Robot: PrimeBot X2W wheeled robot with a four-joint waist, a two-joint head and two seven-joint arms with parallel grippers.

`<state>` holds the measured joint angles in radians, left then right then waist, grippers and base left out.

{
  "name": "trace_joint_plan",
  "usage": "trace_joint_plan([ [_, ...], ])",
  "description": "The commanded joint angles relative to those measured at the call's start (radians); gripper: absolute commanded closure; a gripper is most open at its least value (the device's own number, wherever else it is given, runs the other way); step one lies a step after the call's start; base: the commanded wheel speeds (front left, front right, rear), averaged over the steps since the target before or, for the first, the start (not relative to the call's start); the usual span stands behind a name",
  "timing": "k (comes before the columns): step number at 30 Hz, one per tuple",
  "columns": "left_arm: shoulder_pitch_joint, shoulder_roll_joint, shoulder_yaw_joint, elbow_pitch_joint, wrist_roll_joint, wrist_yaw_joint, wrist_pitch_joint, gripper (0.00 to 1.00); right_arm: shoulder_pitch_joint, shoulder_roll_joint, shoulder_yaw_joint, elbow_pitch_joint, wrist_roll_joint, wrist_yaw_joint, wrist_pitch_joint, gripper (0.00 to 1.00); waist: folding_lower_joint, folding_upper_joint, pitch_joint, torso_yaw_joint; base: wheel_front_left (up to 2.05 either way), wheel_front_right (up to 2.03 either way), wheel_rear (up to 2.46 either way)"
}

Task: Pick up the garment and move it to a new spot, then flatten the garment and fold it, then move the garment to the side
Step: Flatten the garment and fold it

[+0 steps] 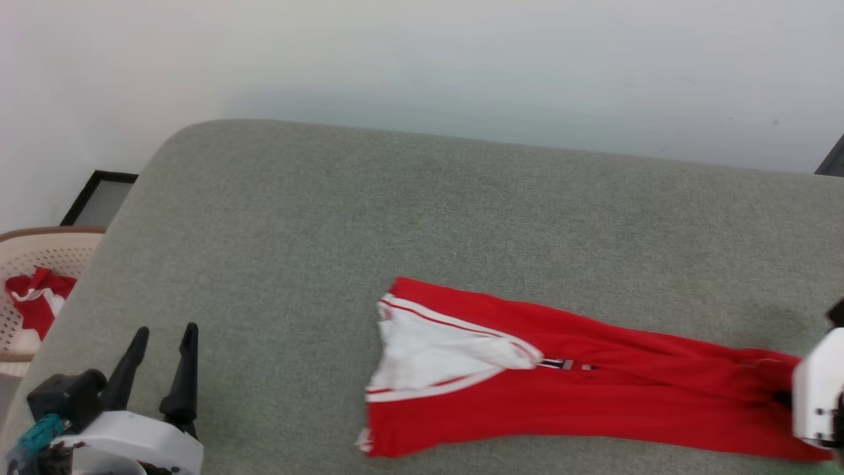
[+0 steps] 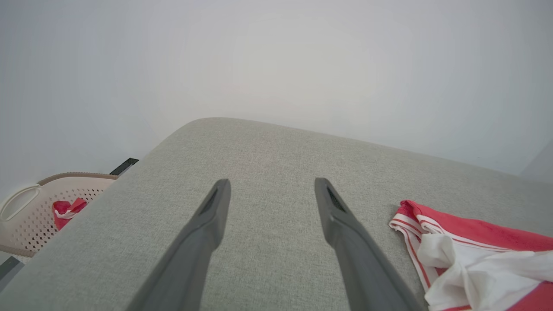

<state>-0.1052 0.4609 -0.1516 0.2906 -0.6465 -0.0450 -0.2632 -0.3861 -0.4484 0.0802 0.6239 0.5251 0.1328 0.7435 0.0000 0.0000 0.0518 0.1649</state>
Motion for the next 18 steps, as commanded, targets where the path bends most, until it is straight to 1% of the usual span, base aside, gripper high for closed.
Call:
trace_joint_plan([
  [1,0.009,-0.008,0.012,0.002,0.018,-0.011,-0.001,0.00,-0.010,-0.031,-0.021,0.015,-0.018,-0.004,-0.003,1.00,0.0000,0.0000,0.001,-0.004,0.00,0.00,0.00],
  [6,0.017,-0.029,0.043,0.007,0.051,-0.028,-0.001,0.00,-0.017,-0.083,-0.066,0.054,-0.053,-0.003,-0.014,1.00,0.0000,0.0000,0.000,-0.017,0.00,0.00,0.00],
  [10,0.024,-0.041,0.060,0.016,0.068,-0.035,-0.001,0.00,-0.029,-0.103,-0.068,0.058,-0.070,-0.003,-0.012,1.00,0.0000,0.0000,-0.007,-0.029,0.00,0.00,0.00],
  [11,0.028,-0.044,0.066,0.018,0.072,-0.037,-0.001,0.00,-0.031,-0.100,-0.062,0.049,-0.064,-0.003,-0.007,1.00,0.0000,0.0000,-0.010,-0.033,0.00,0.00,0.00],
  [14,0.036,-0.055,0.080,0.028,0.078,-0.045,-0.001,0.00,-0.023,-0.106,-0.019,-0.012,-0.041,-0.003,0.010,1.00,0.0000,0.0000,-0.023,-0.044,0.00,0.00,0.00],
  [16,0.043,-0.061,0.084,0.034,0.087,-0.050,-0.001,0.00,-0.010,-0.091,-0.003,-0.070,0.010,-0.003,0.026,1.00,0.0000,0.0000,-0.033,-0.048,0.00,0.00,0.00],
  [18,0.048,-0.065,0.088,0.037,0.094,-0.054,-0.001,0.00,0.009,-0.101,0.027,-0.143,0.032,-0.003,0.044,1.00,0.0000,0.0000,-0.041,-0.050,0.00,0.00,0.00],
])
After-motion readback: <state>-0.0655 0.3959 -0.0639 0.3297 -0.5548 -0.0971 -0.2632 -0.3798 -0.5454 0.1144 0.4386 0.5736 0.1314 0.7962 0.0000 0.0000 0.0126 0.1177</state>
